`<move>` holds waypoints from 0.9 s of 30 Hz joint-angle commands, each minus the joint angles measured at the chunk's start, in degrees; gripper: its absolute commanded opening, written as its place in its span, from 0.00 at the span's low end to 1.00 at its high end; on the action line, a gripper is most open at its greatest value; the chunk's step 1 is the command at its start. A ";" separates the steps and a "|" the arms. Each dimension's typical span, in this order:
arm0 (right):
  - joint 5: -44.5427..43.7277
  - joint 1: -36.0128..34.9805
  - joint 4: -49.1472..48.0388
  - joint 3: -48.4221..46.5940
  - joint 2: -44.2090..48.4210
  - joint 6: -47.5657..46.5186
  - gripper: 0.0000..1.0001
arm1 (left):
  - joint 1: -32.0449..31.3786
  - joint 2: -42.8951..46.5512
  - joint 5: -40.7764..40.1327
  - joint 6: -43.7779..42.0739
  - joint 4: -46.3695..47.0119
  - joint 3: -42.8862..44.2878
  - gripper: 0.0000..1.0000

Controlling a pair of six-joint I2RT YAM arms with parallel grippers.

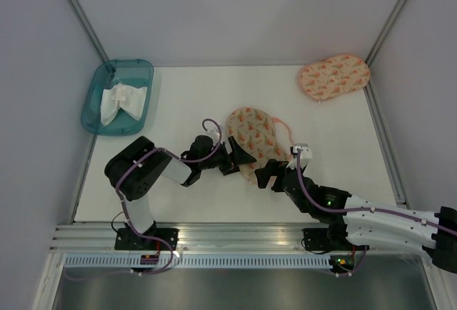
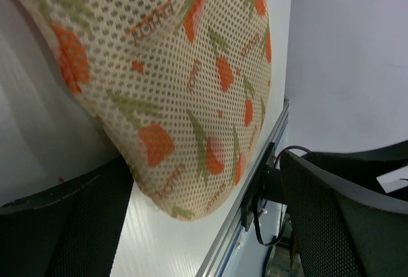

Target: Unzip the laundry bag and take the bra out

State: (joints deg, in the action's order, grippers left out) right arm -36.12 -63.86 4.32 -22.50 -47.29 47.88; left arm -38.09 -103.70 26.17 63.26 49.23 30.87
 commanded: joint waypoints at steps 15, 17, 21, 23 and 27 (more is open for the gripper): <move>-0.63 -3.64 -2.11 2.72 4.83 0.91 0.79 | -0.15 -5.92 -1.73 10.03 11.59 0.78 0.02; 0.43 -3.82 -2.99 3.52 4.84 0.55 0.73 | -0.23 -3.10 -5.15 13.09 10.45 -2.12 0.02; 1.40 -4.35 -3.88 3.61 2.12 0.73 0.71 | -1.55 7.77 -14.64 18.29 5.53 -8.01 0.02; 1.75 -4.61 -7.81 3.78 -0.78 0.90 0.71 | -2.34 11.40 -18.78 19.69 0.10 -9.16 0.02; 2.10 -5.84 -12.31 2.90 -6.32 0.81 0.70 | -3.40 16.86 -22.30 19.70 -6.77 -8.38 0.02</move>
State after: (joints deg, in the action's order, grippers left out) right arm -34.50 -68.62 -1.67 -19.03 -51.31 49.06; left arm -40.93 -90.52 10.44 79.05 47.53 21.61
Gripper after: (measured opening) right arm 0.705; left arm 0.046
